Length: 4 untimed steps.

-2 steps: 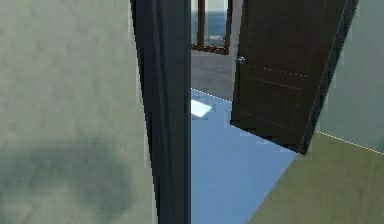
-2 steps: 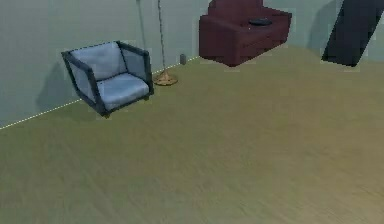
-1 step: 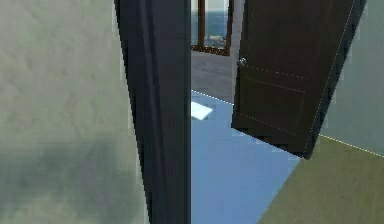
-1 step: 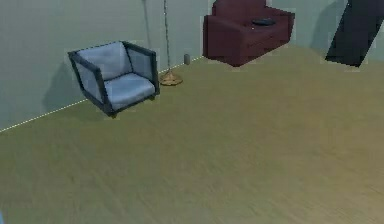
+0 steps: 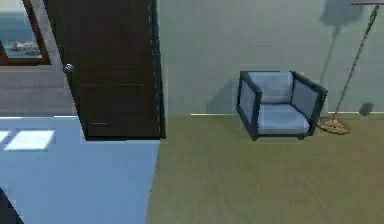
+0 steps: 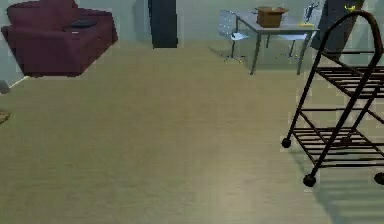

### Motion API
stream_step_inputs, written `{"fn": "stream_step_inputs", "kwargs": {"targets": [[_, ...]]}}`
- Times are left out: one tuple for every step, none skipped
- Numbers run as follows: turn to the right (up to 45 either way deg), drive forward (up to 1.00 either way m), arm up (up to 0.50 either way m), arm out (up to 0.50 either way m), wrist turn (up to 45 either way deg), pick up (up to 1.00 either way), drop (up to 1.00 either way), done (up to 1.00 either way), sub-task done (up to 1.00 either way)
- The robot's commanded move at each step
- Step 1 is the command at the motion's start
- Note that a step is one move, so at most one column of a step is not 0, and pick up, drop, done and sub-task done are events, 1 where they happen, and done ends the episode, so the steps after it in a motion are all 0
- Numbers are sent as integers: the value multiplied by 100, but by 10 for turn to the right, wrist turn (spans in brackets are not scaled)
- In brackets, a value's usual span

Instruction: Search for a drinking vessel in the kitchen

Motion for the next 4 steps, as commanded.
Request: {"fn": "stream_step_inputs", "kwargs": {"targets": [[450, 0, 0, 0, 0, 0, 0, 0, 0], [420, 0, 0, 0, 0, 0, 0, 0, 0], [0, 35, 0, 0, 0, 0, 0, 0, 0], [-450, 0, 0, 0, 0, 0, 0, 0, 0]]}}
